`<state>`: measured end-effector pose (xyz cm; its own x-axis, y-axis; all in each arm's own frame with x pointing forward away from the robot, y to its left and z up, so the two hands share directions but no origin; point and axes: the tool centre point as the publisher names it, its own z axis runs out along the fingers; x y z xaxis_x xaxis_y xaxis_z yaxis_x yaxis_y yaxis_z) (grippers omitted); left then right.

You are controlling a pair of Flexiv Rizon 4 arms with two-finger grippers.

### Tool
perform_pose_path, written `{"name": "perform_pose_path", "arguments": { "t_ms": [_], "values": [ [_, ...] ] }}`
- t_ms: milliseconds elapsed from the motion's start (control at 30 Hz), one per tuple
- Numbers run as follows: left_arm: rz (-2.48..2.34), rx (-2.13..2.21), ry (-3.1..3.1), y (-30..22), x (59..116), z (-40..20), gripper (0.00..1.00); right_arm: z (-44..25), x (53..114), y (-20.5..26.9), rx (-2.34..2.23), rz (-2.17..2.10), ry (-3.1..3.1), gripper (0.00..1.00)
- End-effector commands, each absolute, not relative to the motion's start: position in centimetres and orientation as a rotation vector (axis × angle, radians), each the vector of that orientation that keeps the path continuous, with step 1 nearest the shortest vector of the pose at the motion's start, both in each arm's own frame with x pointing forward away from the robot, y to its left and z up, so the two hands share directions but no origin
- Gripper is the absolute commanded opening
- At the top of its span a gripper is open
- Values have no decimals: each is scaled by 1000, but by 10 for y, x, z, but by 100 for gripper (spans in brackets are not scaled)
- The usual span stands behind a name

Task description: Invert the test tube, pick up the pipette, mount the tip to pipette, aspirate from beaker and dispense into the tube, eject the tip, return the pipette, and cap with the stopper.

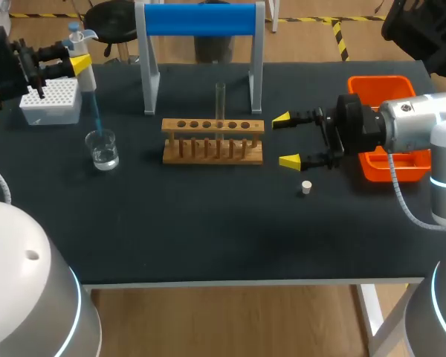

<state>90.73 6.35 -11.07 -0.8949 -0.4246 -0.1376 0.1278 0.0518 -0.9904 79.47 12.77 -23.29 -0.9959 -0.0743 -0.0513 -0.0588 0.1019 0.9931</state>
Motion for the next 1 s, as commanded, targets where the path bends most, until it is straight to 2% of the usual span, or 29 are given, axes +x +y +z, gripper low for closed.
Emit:
{"name": "perform_pose_path", "arguments": {
  "t_ms": [33, 467, 1000],
  "values": [
    [-1896, -298, 1939, 62, 907, -111, 0, -233, 792, 132, 162, -2086, -2336, 100],
    [-1896, -298, 1939, 62, 907, -111, 0, -226, 758, 223, 266, -1983, -2468, 100],
    [-1896, -298, 1939, 62, 907, -111, 0, -244, 751, 329, 70, -1889, -2666, 100]
  ]
}}
